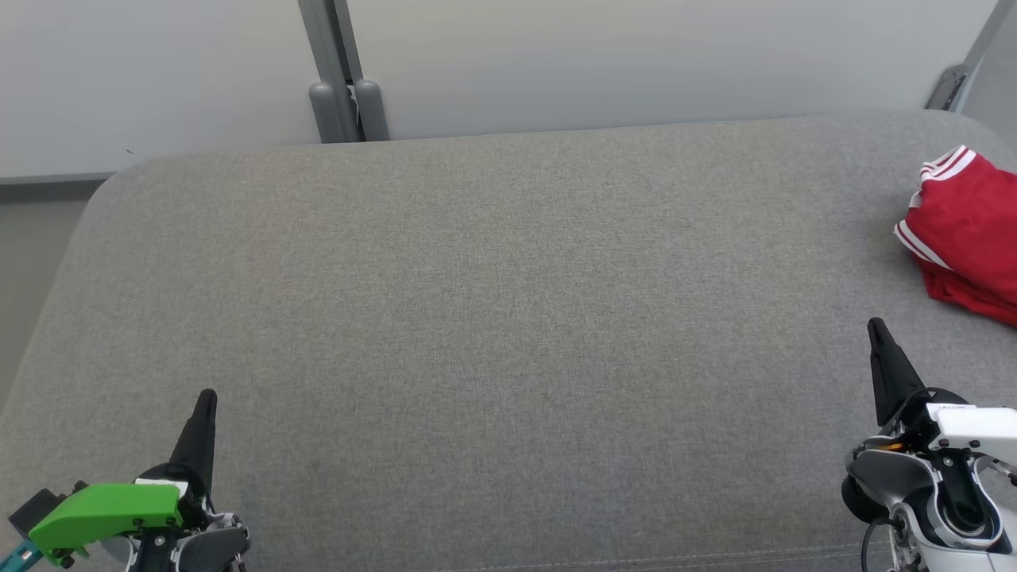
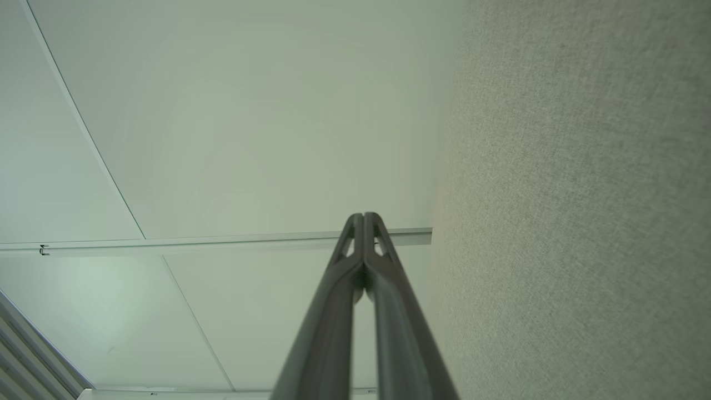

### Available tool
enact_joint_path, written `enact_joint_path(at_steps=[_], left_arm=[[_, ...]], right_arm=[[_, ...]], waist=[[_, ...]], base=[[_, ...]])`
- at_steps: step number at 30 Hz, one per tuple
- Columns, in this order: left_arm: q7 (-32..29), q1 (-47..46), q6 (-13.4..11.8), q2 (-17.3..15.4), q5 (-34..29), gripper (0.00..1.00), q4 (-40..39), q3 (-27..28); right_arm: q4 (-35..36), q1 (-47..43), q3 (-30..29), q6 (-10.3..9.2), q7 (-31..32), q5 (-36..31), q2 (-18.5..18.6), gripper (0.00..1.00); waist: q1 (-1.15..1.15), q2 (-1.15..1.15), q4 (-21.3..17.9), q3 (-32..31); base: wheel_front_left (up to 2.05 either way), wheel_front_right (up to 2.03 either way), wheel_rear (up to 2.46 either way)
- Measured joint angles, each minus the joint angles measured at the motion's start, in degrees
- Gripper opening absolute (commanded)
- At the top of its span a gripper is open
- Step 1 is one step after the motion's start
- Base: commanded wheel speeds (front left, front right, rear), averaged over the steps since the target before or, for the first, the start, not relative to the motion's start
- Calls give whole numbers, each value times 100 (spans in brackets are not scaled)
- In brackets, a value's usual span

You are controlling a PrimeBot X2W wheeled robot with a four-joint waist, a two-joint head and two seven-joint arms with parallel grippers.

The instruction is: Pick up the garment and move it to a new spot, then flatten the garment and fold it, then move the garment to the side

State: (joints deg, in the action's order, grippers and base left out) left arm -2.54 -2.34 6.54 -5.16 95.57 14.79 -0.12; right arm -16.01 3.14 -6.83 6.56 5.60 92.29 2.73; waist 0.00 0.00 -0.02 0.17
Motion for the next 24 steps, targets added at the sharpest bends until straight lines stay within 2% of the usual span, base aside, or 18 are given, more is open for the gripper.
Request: enact_joint_path(at_steps=[24], left_arm=[[-20, -5, 8, 4, 0, 0, 55, 8]], right_arm=[[-15, 2, -7, 9, 0, 0, -1, 0]], waist=[[0, 0, 1, -2]], base=[[0, 0, 0]])
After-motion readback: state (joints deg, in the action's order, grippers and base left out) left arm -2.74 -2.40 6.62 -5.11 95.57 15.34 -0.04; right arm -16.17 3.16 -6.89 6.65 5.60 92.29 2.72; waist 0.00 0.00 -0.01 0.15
